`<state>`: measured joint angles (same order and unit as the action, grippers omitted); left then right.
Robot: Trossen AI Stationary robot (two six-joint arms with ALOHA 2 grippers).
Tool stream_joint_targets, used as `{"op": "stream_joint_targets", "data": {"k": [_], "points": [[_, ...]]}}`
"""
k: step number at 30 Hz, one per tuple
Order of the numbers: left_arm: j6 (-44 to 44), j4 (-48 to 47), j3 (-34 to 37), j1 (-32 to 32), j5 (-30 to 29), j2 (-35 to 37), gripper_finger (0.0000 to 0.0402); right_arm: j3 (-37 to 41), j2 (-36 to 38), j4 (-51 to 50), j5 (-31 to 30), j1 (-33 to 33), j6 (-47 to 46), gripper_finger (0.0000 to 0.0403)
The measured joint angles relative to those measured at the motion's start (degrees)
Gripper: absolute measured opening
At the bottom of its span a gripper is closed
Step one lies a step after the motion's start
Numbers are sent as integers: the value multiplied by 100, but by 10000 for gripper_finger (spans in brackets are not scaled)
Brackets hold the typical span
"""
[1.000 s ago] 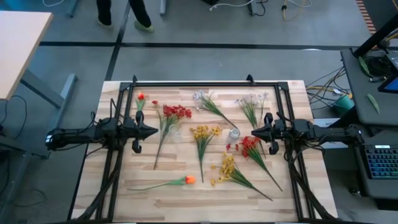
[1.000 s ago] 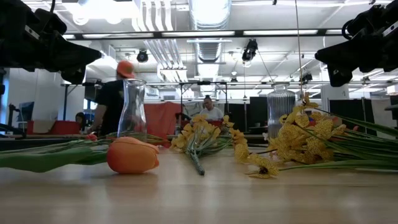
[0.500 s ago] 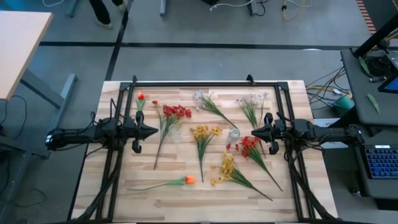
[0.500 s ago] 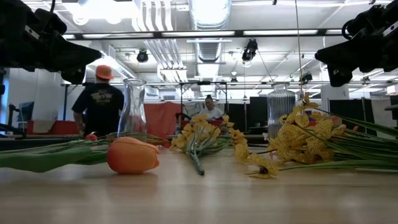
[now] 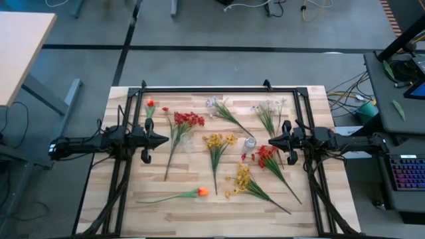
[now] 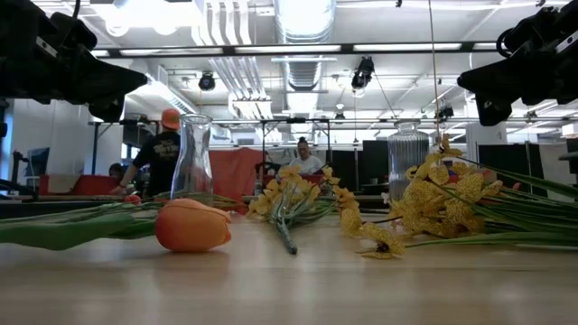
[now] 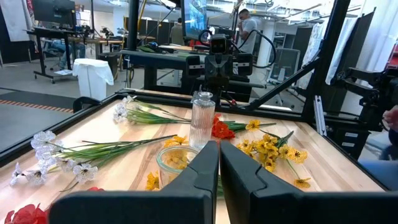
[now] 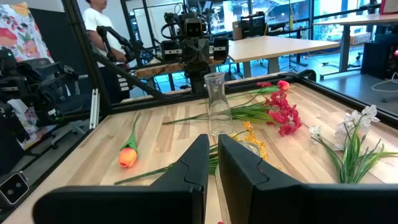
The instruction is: Sort flowers into vase by color
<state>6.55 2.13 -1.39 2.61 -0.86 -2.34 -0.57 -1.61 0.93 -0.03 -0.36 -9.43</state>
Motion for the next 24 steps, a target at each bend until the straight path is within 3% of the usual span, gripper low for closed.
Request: {"op": "stream_joint_targets", "data": {"k": [8, 10, 14, 16, 24], "points": [[-42, 28, 0, 0, -5, -1, 0, 1, 0, 16, -1, 0, 45, 29], [82, 405, 4, 2, -15, -15, 0, 1, 1, 81, -1, 0, -3, 29], [2045, 1733, 4, -9, -73, -85, 0, -18, -11, 98, 49, 0, -481, 29], [2368, 2203, -6, -7, -195, -95, 0, -44, -22, 109, 169, 0, -492, 29], [1895, 2469, -451, -5, -223, -116, 0, -79, -33, 159, 197, 0, -754, 29]]}}
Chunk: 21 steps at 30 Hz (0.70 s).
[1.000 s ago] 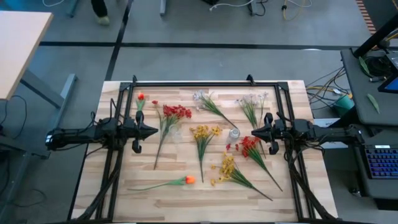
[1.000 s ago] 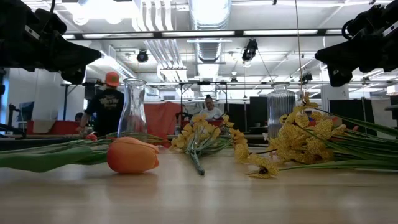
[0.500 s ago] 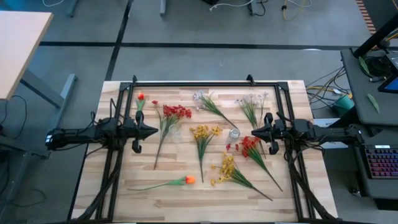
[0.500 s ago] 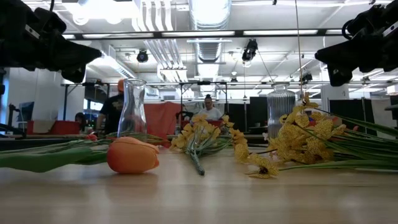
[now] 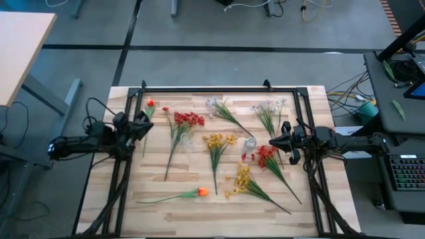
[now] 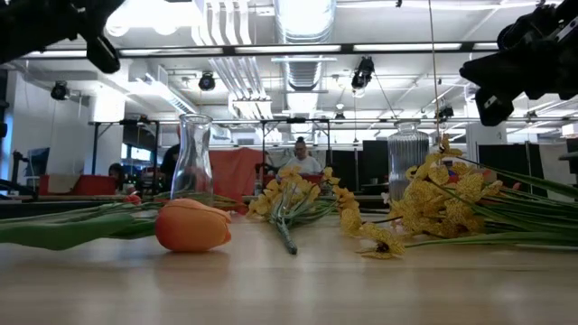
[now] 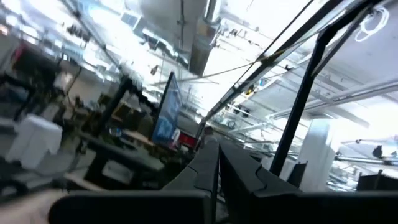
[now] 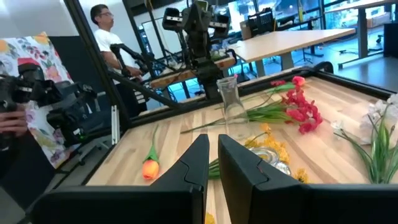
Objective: Sort flowers into vase by color
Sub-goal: Put the right yellow flower into the left transparent vase
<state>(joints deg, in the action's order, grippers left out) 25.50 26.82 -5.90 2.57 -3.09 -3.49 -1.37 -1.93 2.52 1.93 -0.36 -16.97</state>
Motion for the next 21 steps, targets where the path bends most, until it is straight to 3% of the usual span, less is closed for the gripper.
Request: {"op": "stream_joint_targets", "data": {"k": [5, 8, 12, 14, 17, 21], "points": [[-132, -27, -205, 0, 0, -135, 0, -7, 0, 42, -51, 0, -347, 29], [-346, -30, -239, 2, -151, -277, 0, -18, -36, 367, -472, 0, -988, 28], [-438, -112, -232, 7, -226, -573, 0, -20, -158, 333, -1244, 0, -2156, 28], [-406, -130, -233, 7, -230, -771, 0, -20, -248, 354, -1280, 1, -2995, 28], [-464, -129, -306, 7, -369, -1095, 0, -20, -435, 360, -761, -1, -4076, 28], [-1172, -573, -517, 0, -397, -1503, 0, -105, -847, 197, 622, -90, -4541, 28]]}}
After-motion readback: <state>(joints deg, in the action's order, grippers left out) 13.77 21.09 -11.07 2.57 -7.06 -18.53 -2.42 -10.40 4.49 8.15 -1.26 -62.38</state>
